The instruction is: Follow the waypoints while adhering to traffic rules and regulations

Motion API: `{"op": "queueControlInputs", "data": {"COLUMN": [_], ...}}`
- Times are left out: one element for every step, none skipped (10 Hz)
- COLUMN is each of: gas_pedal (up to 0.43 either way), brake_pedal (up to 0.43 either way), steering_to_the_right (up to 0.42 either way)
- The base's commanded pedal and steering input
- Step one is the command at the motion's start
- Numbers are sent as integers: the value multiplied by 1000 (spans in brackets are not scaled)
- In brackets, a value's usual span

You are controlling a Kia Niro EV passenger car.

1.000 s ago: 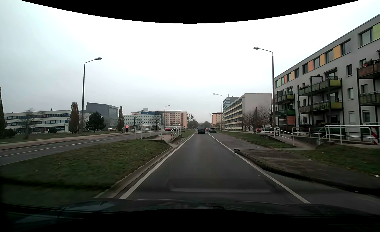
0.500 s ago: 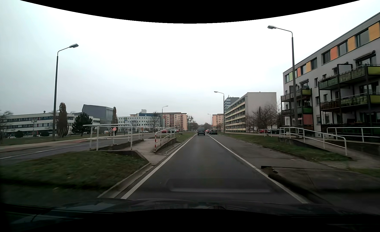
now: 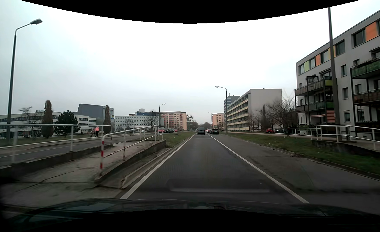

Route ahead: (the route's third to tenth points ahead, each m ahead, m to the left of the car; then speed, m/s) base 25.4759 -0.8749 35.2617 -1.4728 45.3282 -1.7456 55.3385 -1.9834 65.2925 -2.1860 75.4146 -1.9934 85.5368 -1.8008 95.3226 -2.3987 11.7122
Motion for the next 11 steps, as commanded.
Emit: {"op": "queueControlInputs", "data": {"gas_pedal": [138,138,138,138,138,138,138,138,138,138,138], "brake_pedal": [0,0,0,0,0,0,0,0,0,0,0], "steering_to_the_right": [0,0,0,0,0,0,0,0,0,0,0]}}
